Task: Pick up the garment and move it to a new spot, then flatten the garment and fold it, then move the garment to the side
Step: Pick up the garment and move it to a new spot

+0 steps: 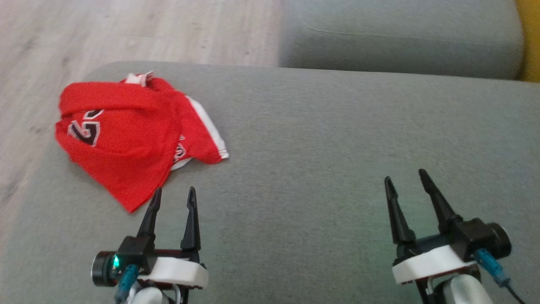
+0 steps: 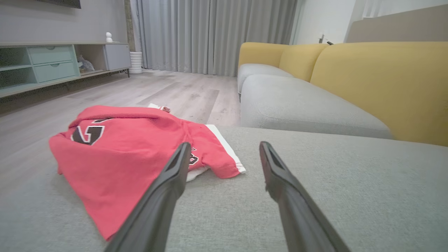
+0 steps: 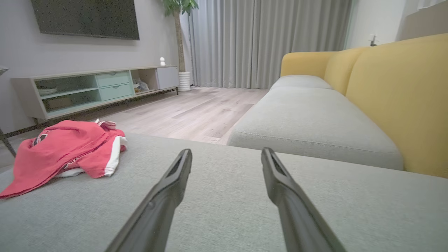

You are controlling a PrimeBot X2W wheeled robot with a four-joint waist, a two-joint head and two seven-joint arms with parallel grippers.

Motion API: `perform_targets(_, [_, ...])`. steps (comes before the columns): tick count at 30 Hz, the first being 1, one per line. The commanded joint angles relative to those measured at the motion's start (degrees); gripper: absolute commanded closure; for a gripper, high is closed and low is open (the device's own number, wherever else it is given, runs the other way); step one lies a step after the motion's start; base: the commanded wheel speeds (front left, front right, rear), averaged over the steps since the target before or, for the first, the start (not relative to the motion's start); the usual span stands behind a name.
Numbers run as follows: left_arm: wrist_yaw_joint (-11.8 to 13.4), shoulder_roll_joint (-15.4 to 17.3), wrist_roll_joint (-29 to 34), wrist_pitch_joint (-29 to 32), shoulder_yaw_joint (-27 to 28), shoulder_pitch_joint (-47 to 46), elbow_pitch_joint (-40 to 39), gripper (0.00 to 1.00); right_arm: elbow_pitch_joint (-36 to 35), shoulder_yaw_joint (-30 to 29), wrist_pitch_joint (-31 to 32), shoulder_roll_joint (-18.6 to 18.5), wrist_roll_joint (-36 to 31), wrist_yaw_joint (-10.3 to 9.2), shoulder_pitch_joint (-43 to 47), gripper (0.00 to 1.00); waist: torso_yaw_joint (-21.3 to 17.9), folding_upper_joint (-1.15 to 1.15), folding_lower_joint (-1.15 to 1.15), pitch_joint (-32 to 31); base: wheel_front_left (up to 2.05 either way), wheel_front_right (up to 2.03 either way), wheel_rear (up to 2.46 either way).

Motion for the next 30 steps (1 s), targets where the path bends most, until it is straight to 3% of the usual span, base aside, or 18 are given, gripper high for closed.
perform_targets(1, [0.1,0.0,0.7,-0.6,2.4,-0.9,-1.6,0.00,-1.7,2.3,-0.6,-0.5,0.4,-0.04,-0.4,0.00,2.9,0.00,0.00,-0.7,0.00,0.00,0.00])
perform_targets(11, [-0.1,0.0,1.1,-0.6,2.6,0.3,-1.5,0.00,-1.7,4.8,-0.6,-0.5,0.8,-0.04,0.7,0.00,11.5,0.00,0.00,-1.8,0.00,0.00,0.00])
perform_targets(18, [-0.2,0.0,2.3,-0.6,3.3,0.7,-1.0,0.00,-1.5,6.1,-0.6,-0.5,1.1,-0.04,0.6,0.00,14.5,0.00,0.00,-1.6,0.00,0.00,0.00])
perform_targets(26, [-0.7,0.1,3.7,-0.6,4.2,-0.8,0.4,0.00,-1.5,6.9,-0.6,-0.5,0.1,-0.04,-0.3,0.00,13.4,0.00,0.00,0.6,0.00,0.00,0.00])
perform_targets(30, [-1.8,1.4,4.5,-0.5,4.3,-5.0,5.7,0.00,-1.9,6.6,-0.6,-0.5,-0.9,-0.04,-1.1,0.00,11.2,0.00,0.00,3.3,0.00,0.00,0.00])
